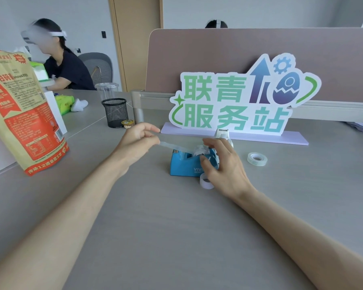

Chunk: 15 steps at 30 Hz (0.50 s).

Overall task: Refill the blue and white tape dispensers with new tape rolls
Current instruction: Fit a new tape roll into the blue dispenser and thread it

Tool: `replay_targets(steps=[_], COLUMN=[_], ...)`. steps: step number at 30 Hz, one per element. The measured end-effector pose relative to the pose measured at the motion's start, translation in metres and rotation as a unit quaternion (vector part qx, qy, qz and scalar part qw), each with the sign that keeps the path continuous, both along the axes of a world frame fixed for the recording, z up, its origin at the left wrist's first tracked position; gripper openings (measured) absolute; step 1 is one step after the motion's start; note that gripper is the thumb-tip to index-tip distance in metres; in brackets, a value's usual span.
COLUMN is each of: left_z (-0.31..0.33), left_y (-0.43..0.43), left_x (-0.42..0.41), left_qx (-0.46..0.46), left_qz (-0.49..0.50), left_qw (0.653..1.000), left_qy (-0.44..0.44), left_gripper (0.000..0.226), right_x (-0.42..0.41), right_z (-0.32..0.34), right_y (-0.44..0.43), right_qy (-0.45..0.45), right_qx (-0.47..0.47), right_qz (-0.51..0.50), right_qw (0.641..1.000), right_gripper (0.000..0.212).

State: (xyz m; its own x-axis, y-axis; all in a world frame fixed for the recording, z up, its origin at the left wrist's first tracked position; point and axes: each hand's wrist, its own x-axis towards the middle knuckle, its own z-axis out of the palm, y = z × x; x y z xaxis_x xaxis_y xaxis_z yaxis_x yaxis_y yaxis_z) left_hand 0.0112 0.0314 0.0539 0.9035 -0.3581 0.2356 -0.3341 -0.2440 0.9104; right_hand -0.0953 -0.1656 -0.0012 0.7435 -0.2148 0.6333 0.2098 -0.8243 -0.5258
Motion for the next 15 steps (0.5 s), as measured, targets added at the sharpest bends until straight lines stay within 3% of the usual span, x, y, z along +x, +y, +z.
replay_targets(steps=[15], left_z=[-0.035], left_y=[0.000], left_x=[0.003], left_qx=[0.014], left_qz=[0.003], left_qw=[0.999], left_qy=[-0.034], left_gripper=[0.026], right_x=[0.001], right_z=[0.000], right_y=[0.001], right_qy=[0.005], right_qx=[0.000], right_qz=[0.000], right_qw=[1.000], right_gripper=[0.032])
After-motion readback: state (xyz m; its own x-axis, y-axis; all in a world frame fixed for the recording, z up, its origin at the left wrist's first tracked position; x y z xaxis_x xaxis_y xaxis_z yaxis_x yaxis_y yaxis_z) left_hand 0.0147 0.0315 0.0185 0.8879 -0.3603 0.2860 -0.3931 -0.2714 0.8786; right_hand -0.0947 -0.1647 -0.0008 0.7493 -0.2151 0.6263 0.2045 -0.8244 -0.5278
